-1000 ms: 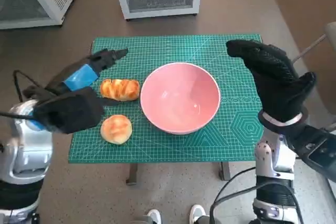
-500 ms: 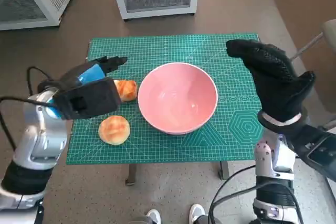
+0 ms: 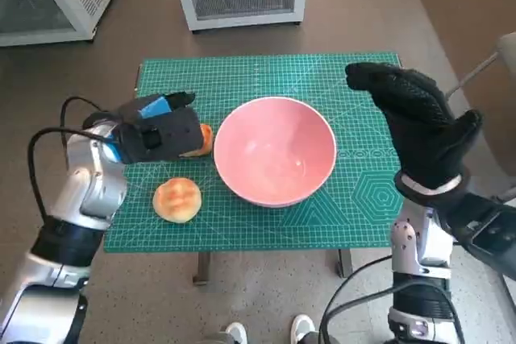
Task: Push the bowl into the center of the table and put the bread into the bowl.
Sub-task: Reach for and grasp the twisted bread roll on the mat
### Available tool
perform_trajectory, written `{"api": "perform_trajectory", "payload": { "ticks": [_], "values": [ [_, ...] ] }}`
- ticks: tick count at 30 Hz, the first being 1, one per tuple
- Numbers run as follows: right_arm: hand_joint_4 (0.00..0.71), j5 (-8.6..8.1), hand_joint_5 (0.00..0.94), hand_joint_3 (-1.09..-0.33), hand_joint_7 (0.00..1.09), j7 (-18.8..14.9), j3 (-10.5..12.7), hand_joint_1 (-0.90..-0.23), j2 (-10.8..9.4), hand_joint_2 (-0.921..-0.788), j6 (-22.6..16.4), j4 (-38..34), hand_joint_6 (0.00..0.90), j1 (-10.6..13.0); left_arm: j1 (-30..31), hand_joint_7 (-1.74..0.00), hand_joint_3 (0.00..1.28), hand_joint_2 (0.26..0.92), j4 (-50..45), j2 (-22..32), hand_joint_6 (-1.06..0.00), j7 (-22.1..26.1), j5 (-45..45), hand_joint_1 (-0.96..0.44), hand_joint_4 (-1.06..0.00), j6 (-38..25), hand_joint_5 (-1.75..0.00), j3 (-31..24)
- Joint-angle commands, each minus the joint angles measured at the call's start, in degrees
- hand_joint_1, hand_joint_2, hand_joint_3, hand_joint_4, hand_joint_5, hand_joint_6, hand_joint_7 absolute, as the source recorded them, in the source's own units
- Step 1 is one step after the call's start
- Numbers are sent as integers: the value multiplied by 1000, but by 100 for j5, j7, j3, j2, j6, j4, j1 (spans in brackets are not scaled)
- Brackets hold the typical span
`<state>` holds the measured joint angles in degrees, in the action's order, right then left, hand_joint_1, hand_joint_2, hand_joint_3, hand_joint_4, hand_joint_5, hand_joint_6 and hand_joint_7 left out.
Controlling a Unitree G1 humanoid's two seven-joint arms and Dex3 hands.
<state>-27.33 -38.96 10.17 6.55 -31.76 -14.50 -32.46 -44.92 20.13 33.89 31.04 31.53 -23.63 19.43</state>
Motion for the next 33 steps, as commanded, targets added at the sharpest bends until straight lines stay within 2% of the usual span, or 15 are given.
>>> {"api": "perform_trajectory", "payload": {
  "ticks": [1,12,16,18,22,23,24,26,27,28,29,30,31,32,33],
  "values": [
    [495,7,1,-446,658,51,1,-394,14,-921,60,5,160,162,-413,-26,22,758,921,-239,-326,-254,214,34,-140,185,-5,233],
    [495,32,1,-449,660,116,-23,-387,18,-921,70,104,159,234,-1076,-36,33,779,3020,-807,-372,-878,319,51,-164,709,-6,530],
    [495,32,1,-449,660,120,-20,-387,28,-921,66,114,158,251,-1208,-47,40,792,3565,-943,-405,-1064,319,59,-215,926,-26,591],
    [495,38,1,-450,660,124,-23,-387,23,-921,54,109,158,257,-1253,-54,44,798,3783,-993,-426,-1147,328,63,-255,1042,-40,625],
    [496,39,1,-451,660,128,-27,-387,18,-921,40,119,159,276,-1308,-69,56,819,4112,-1055,-494,-1299,358,64,-461,1260,-97,703],
    [496,41,1,-452,660,130,-29,-387,16,-921,40,121,159,277,-1317,-83,60,827,4176,-1060,-529,-1335,367,64,-550,1314,-136,722],
    [496,38,1,-452,660,130,-29,-387,17,-921,43,124,159,278,-1322,-83,59,831,4249,-1062,-544,-1384,390,64,-576,1386,-163,755],
    [496,29,1,-454,660,123,-26,-387,21,-921,44,126,159,282,-1324,-92,50,852,4352,-1058,-623,-1470,432,62,-586,1516,-490,798],
    [496,25,1,-454,659,119,-24,-388,24,-921,43,126,159,284,-1325,-101,67,866,4391,-1054,-648,-1508,449,122,-591,1574,-651,812],
    [496,24,1,-454,659,119,-25,-388,22,-921,44,124,159,282,-1324,-116,95,886,4424,-1037,-683,-1559,470,208,-593,1647,-890,828],
    [496,24,1,-454,659,120,-26,-389,20,-921,44,123,159,281,-1328,-148,100,898,4455,-1026,-730,-1597,483,265,-609,1702,-1030,838],
    [496,20,1,-454,659,118,-25,-389,20,-921,44,122,159,281,-1322,-159,102,903,4460,-1002,-747,-1643,499,285,-615,1765,-1080,849],
    [496,18,1,-454,659,117,-24,-389,20,-921,44,123,159,281,-1319,-333,101,906,4469,-987,-719,-1677,510,229,-628,1812,-1128,855],
    [496,15,1,-455,659,115,-22,-389,20,-921,43,121,160,282,-1316,-598,109,912,4465,-963,-665,-1725,531,148,-635,1875,-1210,869],
    [496,13,1,-455,658,113,-22,-389,21,-921,42,120,160,282,-1316,-746,104,915,4469,-947,-652,-1761,544,95,-642,1922,-1262,879]
  ]
}}
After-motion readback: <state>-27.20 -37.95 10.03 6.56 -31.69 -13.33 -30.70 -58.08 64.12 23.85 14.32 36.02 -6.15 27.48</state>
